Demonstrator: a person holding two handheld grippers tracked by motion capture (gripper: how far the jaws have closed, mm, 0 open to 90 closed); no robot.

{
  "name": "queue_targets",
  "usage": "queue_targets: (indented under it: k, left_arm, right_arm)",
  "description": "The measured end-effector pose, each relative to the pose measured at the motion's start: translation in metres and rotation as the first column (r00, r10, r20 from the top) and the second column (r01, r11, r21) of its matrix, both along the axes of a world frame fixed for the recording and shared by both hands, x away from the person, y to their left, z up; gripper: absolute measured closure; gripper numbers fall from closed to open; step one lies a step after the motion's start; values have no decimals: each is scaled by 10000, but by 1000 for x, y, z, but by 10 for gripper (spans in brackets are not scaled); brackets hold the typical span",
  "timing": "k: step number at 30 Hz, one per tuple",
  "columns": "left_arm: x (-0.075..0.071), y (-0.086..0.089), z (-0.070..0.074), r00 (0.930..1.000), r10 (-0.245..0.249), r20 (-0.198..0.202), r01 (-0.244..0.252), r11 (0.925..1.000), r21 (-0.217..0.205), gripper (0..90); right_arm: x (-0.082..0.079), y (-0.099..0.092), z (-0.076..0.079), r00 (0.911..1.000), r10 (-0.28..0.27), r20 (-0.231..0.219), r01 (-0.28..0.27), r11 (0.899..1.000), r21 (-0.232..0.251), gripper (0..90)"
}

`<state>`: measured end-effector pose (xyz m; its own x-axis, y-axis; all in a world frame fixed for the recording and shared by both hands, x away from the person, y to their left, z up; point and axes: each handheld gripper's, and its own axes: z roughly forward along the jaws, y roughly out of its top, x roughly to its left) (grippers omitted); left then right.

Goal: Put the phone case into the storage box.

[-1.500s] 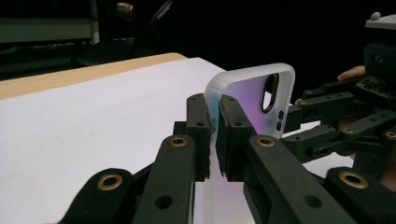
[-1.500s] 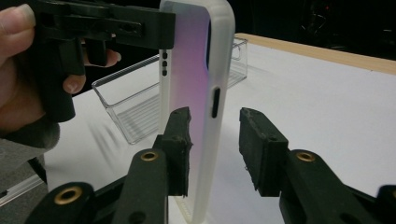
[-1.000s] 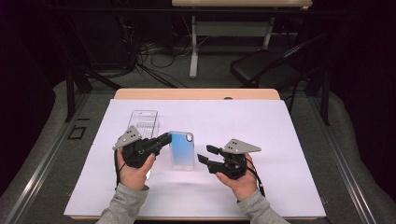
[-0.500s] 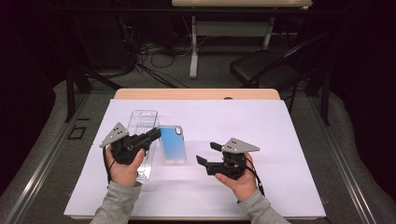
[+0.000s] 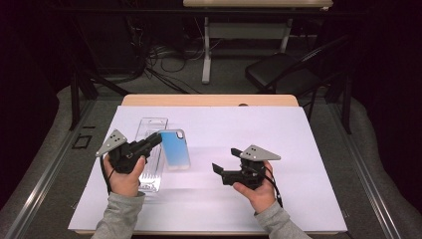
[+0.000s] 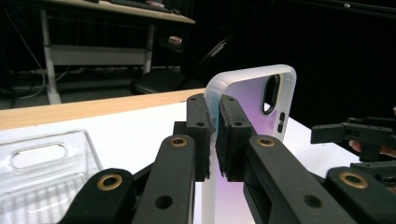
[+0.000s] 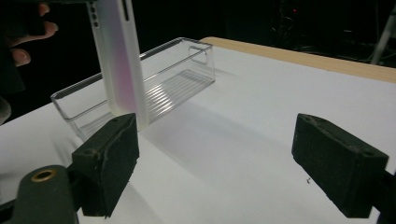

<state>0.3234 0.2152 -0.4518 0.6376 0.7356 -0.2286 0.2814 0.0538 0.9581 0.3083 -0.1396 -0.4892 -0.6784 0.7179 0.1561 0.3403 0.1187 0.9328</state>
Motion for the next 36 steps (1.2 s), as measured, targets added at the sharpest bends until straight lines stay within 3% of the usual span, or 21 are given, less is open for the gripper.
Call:
queue_targets:
  k: [1,2,4,10,16,24,31,36]
  left_arm:
    - [0,0,0,10000,0,0,0,10000,0,850]
    - [0,2,1,10000,81,-3,-81,10000,21,849]
    - [2,4,2,9999,145,5,-145,9999,29,849]
    - [14,16,9,9994,328,104,-328,9995,9,849]
    - [32,34,25,9974,612,377,-607,9981,-145,849]
    - [49,44,45,9937,826,760,-854,9958,334,848]
    - [64,52,48,9929,852,830,-883,9955,345,849]
    - [77,56,48,9923,851,904,-905,9942,575,849]
  right_arm:
    - [0,0,0,10000,0,0,0,10000,0,145]
    - [0,-1,0,9993,-365,126,371,9980,-517,139]
    - [-1,-3,1,9988,-470,168,479,9971,-589,139]
    - [1,-15,4,9982,-595,121,599,9977,-314,139]
    - [2,-23,3,9945,-1021,241,1031,9936,-456,139]
    - [3,-25,2,9952,-965,170,973,9936,-572,139]
    - [1,-25,0,9960,-884,160,894,9932,-740,139]
    - [1,-30,-1,9948,-1003,160,1012,9919,-771,139]
